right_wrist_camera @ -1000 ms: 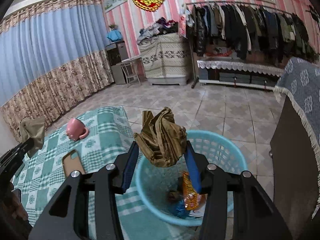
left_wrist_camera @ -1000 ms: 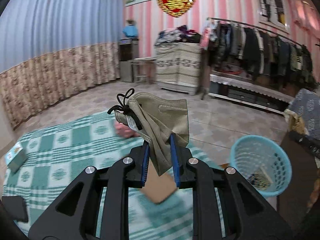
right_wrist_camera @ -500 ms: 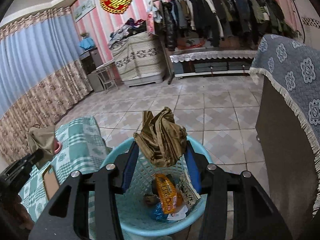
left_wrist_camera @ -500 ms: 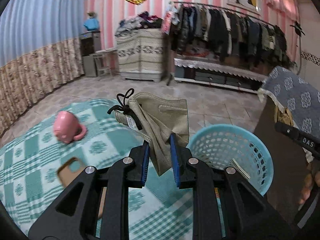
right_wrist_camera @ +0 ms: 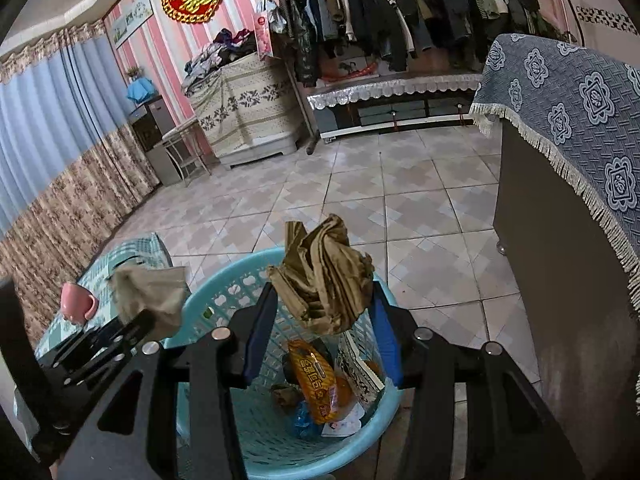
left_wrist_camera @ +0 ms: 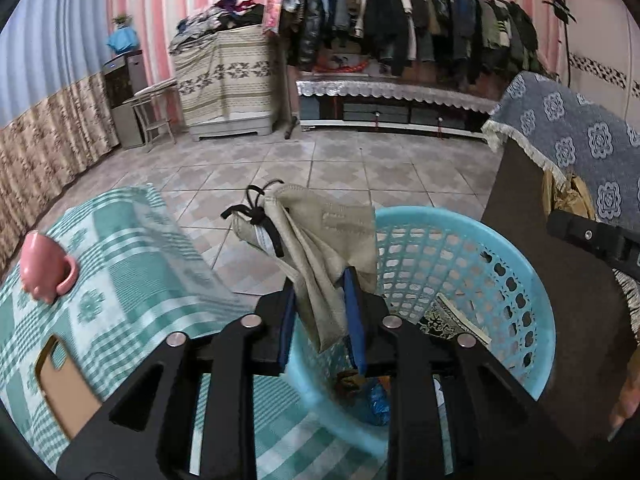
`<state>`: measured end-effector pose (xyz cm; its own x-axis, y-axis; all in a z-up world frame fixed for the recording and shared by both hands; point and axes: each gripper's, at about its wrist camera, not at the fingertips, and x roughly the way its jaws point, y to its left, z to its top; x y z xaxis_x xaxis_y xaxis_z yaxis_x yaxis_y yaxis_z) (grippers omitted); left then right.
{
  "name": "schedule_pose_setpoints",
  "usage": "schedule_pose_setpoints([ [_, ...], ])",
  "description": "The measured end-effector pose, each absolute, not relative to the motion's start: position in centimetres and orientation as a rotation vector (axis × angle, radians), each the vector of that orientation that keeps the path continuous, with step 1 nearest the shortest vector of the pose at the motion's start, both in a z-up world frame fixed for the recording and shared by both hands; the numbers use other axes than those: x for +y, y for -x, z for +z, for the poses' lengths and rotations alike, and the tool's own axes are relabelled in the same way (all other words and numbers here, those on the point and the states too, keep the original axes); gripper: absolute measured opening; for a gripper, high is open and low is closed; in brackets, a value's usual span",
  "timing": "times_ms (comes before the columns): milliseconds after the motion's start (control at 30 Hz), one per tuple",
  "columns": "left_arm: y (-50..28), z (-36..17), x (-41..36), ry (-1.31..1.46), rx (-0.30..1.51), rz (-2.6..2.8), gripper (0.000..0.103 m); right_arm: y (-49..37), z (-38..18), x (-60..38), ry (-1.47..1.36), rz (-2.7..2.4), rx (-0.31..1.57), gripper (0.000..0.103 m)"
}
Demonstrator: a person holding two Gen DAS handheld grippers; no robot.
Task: Collect trash
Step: 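Carry cloth and paper over the blue basket and open both tools to release them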
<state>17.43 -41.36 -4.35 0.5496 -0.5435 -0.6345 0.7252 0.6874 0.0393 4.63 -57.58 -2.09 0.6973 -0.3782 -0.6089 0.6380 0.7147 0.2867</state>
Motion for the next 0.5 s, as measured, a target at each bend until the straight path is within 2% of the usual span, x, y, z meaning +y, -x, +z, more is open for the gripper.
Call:
schedule_pose_setpoints([
  [67, -17.4, -4.4, -42.4, -0.34, 0.628, -0.773, 0.026, -4.7, -2.1, -57.4, -0.501, -0.6, 0.556, 0.046],
  [133, -17.3, -4.3, -43.1, -0.371, 0.611, -0.772, 0.035, -4.5, -2.1, -57.4, -0.501, -0.606, 0.558, 0.046],
  [200, -17.5, -3.9, -43.2, -0.359, 0.597, -0.762, 0.05, -4.4, -2.2, -57.6, -0.509, -0.611, 0.56, 0.046],
  [333, -18.4, -3.2, -42.1, -0.319, 0.596, -0.727, 0.066, -4.7, -2.2, -57.1, -0.505, -0.605, 0.568, 0.047],
  [400, -18.6, -2.8, -41.5, -0.313, 0.581, -0.698, 0.078, -5.2, -2.2, -56.7, -0.492, -0.596, 0.578, 0.047],
  [500, -18.8, -1.8, -40.1, -0.296, 0.543, -0.646, 0.085, -6.1, -2.4, -56.0, -0.485, -0.58, 0.591, 0.047],
])
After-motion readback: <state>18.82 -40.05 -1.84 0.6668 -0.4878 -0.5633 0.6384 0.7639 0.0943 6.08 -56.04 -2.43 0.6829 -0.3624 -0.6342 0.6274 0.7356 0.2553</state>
